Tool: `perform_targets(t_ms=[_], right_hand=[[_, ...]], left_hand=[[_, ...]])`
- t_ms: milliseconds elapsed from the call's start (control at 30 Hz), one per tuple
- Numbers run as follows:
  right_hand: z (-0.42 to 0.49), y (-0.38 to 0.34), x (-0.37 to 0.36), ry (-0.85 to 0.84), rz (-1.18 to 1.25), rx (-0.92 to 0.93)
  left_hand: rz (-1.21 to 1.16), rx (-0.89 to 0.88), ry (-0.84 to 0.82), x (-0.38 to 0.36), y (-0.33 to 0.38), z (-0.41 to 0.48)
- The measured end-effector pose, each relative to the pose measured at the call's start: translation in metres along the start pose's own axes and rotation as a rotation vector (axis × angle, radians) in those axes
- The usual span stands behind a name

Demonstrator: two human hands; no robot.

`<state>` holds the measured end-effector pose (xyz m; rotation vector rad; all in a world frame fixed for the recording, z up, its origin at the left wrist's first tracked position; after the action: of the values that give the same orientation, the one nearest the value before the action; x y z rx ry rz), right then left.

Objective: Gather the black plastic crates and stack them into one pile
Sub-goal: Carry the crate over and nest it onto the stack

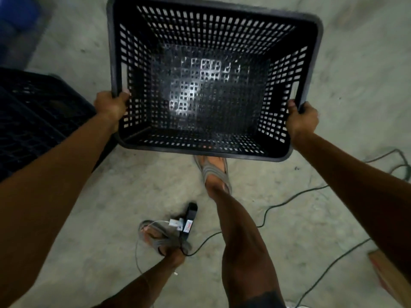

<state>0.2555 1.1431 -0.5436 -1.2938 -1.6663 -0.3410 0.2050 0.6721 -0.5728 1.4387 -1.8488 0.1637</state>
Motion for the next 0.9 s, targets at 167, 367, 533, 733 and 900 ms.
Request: perform_targets(t_ms=[167, 367, 533, 733, 900], right_hand=[[-0.035, -0.029, 0.073, 0.039, -0.075, 0.086], [-0.128, -0.101, 0.248, 0.143, -0.125, 0.203], [-0.224, -0.172, 0.411, 0.245, -0.05, 0.309], [-0.379, -0.248, 0.617, 0.464, 0.202, 0.468], [-0.5, -0.287, 0.754, 0.611, 0.403, 0.57]], left_hand=[[0.051, -0.022, 0.02, 0.045, 0.024, -0.051], [0.065, -0.137, -0.044, 0.158, 0.12, -0.173], [0.125, -0.401, 0.021, 0.288, 0.227, -0.295], [0.04, -0.746, 0.255, 0.489, 0.337, -0.491], [0.002, -1.085, 0.565, 0.637, 0.373, -0.643]])
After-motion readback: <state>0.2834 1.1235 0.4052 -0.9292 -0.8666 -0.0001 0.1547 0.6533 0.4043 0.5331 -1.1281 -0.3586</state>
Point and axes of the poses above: each hand's wrist, its own z-axis towards the middle knuckle, its own x-axis out of the back of the hand, y = z × x, the point moved 4 cm from there along z, towards the middle knuckle, and after that the axes turned 2 degrees about y, right-handed, at the moved point
